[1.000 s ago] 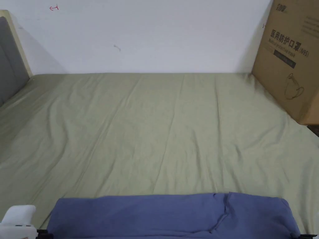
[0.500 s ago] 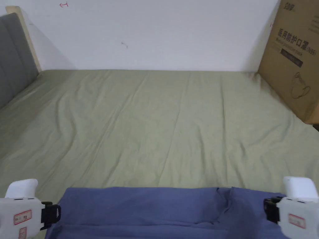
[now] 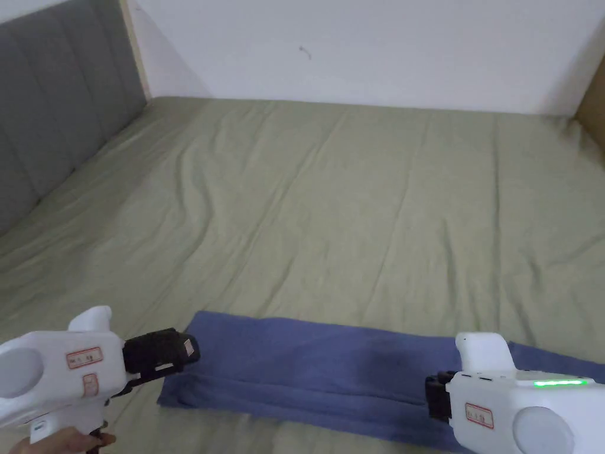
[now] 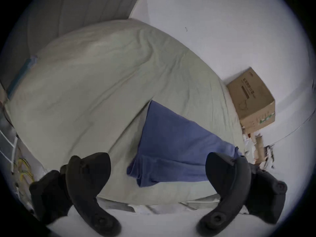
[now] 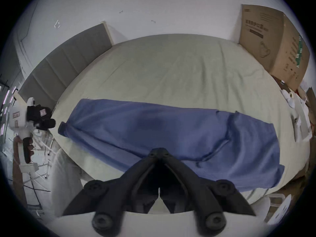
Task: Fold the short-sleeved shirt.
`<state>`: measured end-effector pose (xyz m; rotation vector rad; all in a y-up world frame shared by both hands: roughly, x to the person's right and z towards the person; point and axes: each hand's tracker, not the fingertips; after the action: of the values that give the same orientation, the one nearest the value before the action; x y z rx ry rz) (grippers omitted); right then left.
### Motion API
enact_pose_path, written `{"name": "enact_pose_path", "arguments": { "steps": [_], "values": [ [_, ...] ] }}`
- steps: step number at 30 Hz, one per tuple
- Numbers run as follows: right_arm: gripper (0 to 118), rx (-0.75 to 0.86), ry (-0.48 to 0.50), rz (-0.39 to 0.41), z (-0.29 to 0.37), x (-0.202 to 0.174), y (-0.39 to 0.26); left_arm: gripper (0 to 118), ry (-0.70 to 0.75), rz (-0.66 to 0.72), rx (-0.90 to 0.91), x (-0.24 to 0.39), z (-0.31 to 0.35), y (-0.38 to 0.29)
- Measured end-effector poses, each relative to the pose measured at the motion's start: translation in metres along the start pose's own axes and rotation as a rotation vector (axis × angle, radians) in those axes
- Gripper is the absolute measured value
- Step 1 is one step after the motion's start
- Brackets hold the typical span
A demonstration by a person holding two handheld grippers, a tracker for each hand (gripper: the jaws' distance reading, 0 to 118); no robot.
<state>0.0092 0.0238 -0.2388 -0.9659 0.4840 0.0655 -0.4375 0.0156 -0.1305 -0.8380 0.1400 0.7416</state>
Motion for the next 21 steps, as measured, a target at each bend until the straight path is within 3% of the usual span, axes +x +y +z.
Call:
{"name": "enact_pose_path", "arguments": {
  "steps": [5,7,8,9,10,11,14,18,21],
  "values": [
    [0,-0.022,0.016,-0.008,-0.005,0.002,-0.004,112,-0.136,0.26,-0.118,-0.031,-0.05,-0.008],
    [0,-0.042,0.026,-0.046,-0.007,0.006,-0.007,110,-0.198,0.398,-0.08,-0.046,-0.066,-0.011],
    [0,-0.046,0.029,-0.057,-0.008,0.008,-0.009,108,-0.217,0.423,-0.044,-0.022,-0.045,-0.009],
    [0,-0.049,0.032,-0.069,-0.008,0.011,-0.011,93,-0.254,0.464,-0.023,-0.02,-0.046,-0.008],
    [0,-0.051,0.036,-0.076,-0.007,0.009,-0.012,18,-0.252,0.481,-0.017,-0.02,-0.046,-0.008],
    [0,-0.052,0.041,-0.083,-0.006,0.01,-0.014,6,-0.159,0.475,-0.055,-0.024,-0.044,-0.011],
    [0,-0.059,0.038,-0.079,-0.004,0.009,-0.016,6,-0.157,0.397,-0.102,-0.05,-0.038,-0.015],
    [0,-0.056,0.035,-0.086,0.0,0.015,-0.018,6,-0.072,0.261,-0.091,-0.036,-0.038,0.002],
    [0,-0.047,0.036,-0.104,0.003,0.02,-0.018,6,-0.117,0.206,-0.034,-0.007,-0.029,0.011]
  ]
}}
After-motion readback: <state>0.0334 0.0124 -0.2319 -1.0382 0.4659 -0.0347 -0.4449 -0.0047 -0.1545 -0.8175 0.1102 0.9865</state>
